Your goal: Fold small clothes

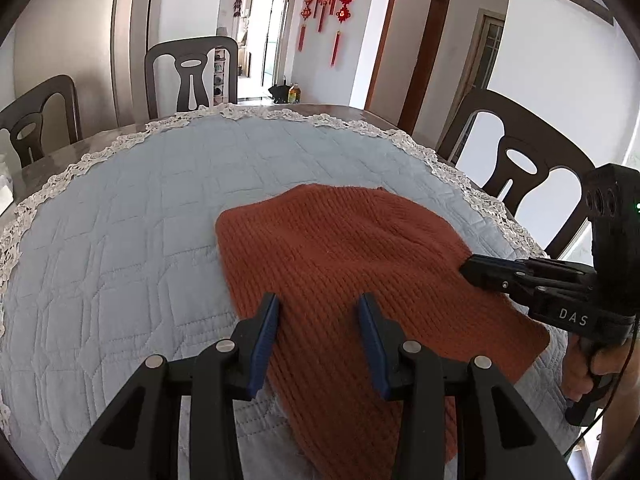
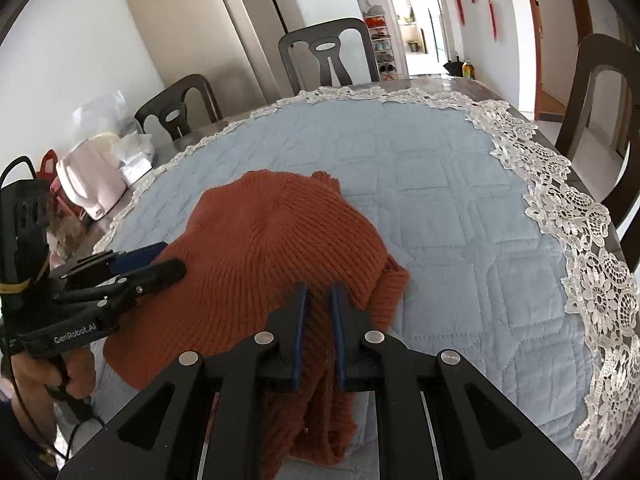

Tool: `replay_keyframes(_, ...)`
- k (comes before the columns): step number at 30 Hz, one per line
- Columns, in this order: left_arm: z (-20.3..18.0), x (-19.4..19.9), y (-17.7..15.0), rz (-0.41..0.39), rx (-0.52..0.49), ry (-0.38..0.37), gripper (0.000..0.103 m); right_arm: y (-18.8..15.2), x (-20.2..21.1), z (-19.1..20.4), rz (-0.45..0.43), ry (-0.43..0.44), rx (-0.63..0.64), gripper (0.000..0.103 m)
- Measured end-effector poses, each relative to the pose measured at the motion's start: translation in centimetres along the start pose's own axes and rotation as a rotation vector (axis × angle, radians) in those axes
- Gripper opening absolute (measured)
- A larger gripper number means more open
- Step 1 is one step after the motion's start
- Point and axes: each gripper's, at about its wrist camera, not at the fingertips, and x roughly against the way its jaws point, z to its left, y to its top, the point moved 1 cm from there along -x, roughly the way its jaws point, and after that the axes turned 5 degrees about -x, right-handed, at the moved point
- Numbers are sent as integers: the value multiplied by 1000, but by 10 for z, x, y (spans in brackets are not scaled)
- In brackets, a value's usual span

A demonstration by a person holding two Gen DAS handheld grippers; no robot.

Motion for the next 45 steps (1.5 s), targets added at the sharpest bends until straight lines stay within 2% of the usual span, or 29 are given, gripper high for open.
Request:
replay_keyframes(12, 2, 9, 2, -4, 30, 3, 44, 3, 9, -5, -6, 24, -52, 16)
replay_keyframes(13, 3, 10, 1, -4, 35, 3, 44, 4, 11, -6, -10, 31, -59, 18)
replay_keyframes(16, 8, 13, 0, -7, 57, 2, 44, 4, 15, -7, -27, 40, -75, 37)
replay_keyframes(22, 21, 13, -4, -10, 110, -21, 49, 4, 6, -15, -6, 31, -116, 42)
replay_keyframes(24, 24, 10, -7, -3, 126, -37, 52, 3, 2, -21, 9, 25, -136, 49)
replay_keyframes(28, 32, 5, -12, 6, 176, -81, 59, 0, -4, -34, 21, 72, -210, 56)
replay_keyframes(34, 39, -6, -17, 30, 234, -147, 66, 1, -3, -36, 17, 89, -211, 57)
replay_keyframes(41, 33, -11, -14, 37, 221, -153, 69, 4, -8, -44, 12, 153, -276, 57)
replay_keyframes(45, 29, -8, -17, 37, 214, -153, 69, -2, -6, -44, 44, 223, -297, 57)
